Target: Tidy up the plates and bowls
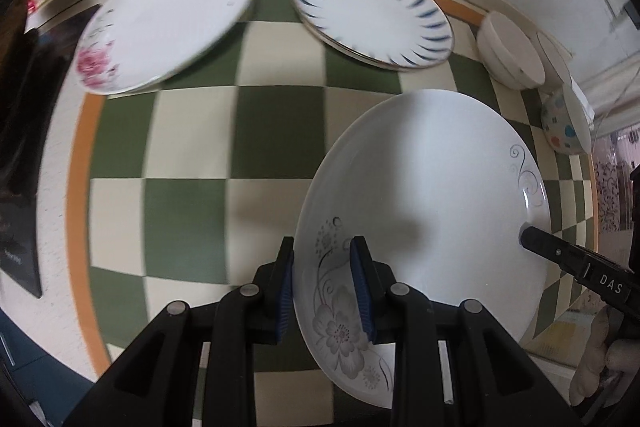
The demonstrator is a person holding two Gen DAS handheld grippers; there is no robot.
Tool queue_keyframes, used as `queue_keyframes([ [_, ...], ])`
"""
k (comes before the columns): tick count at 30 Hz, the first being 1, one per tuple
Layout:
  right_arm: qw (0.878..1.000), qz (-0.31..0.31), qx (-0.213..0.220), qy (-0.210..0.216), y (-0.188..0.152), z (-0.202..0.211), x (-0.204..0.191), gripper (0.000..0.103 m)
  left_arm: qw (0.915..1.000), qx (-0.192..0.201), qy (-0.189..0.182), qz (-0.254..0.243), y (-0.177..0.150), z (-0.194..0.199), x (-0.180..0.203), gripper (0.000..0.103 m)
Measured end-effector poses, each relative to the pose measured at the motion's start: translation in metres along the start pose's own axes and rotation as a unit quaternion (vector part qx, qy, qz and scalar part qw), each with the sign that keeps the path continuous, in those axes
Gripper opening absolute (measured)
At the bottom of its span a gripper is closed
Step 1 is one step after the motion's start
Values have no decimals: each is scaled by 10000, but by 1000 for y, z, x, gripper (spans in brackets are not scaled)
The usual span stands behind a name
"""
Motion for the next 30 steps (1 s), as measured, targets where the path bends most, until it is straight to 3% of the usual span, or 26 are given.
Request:
queue_keyframes([
  [11, 9998, -159, -78, -88, -3, -19, 39, 14, 9995, -273, 137, -5, -3, -37, 16, 25],
  [24, 9993, -240, -302, 34, -1, -34, 44, 14, 9991, -324, 179, 188, 1, -37, 9, 25],
  [26, 9983, -366, -451, 2, 3, -30, 47, 14, 9994, -117, 174, 291, 5, -17, 4, 25],
  [30, 9992, -381, -145, -53, 13, 12, 42, 16, 9952, 653, 325, 652, 18, 46, -32, 31],
])
Point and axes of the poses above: each gripper's, at about its wrist camera, not at the fingertips, and z roughly against the way its jaws point, x to its right, y to its top, the point moved 1 cm from there along -z, roughly the way its jaws point, and after that the axes turned 6 degrees about z, right-handed, at the moved point
